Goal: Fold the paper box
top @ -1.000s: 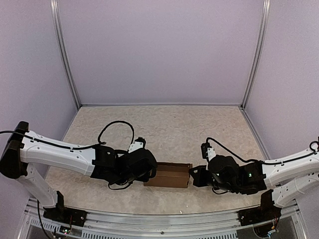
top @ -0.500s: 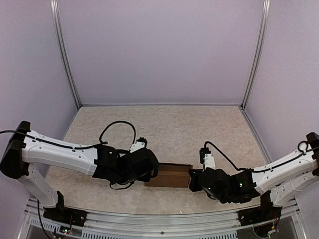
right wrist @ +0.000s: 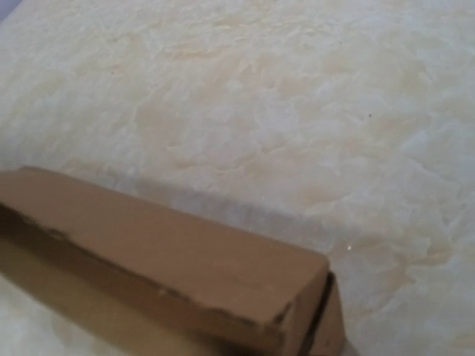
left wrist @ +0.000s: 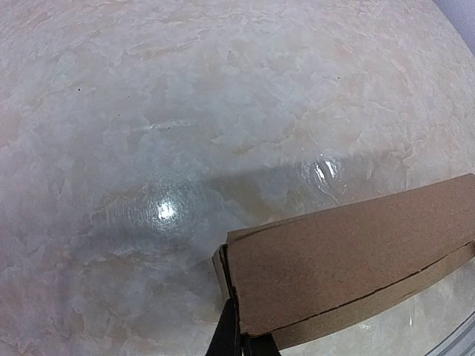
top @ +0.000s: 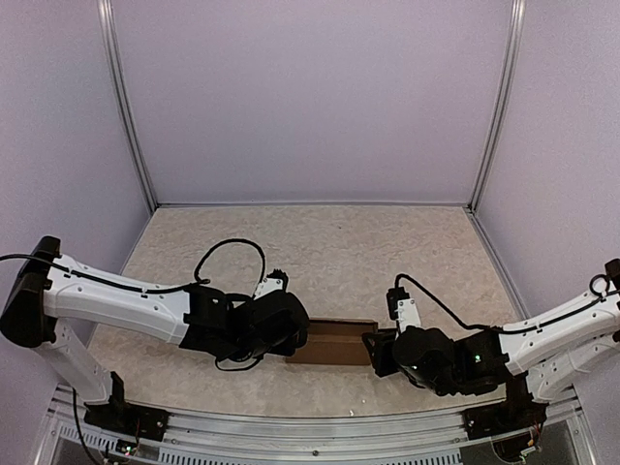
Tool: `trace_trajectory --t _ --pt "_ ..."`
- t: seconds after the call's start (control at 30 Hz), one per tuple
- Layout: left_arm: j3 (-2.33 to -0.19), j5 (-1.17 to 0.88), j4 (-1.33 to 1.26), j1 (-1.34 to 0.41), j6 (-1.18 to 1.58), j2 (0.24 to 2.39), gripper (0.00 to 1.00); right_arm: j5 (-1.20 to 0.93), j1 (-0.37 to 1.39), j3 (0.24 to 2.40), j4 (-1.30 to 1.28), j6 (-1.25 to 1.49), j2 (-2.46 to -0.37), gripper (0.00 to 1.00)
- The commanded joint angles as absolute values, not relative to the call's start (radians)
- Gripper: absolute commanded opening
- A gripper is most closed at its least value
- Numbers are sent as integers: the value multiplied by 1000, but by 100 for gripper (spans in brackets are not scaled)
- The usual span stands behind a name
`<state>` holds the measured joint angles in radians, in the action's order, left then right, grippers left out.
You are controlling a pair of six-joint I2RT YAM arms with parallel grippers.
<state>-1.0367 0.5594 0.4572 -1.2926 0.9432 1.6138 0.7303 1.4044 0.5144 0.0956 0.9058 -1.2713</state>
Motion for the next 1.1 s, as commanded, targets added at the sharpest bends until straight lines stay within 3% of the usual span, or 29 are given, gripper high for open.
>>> trace_trajectory --t 0.0,0.2,0.33,0.4,0.5,0.6,1.07 --pt "-994 454 507 -1308 959 1667 0 706 1415 489 6 834 -1162 43" --pt "-1001 456 506 -1307 952 1679 0 670 1409 495 -39 719 -1011 50" --pt "-1006 458 508 -1308 948 1684 0 706 1402 549 -66 658 -992 49" --pt "-1006 458 506 -1308 949 1687 0 727 1393 590 -72 624 -1017 43" --pt "-1005 457 501 -1308 948 1688 0 730 1368 663 -71 581 -1077 15" --pt "-1007 456 498 -1310 944 1689 0 732 1349 736 -70 535 -1151 0" --pt "-1017 446 494 -1317 922 1687 5 635 1296 787 92 586 -1438 0"
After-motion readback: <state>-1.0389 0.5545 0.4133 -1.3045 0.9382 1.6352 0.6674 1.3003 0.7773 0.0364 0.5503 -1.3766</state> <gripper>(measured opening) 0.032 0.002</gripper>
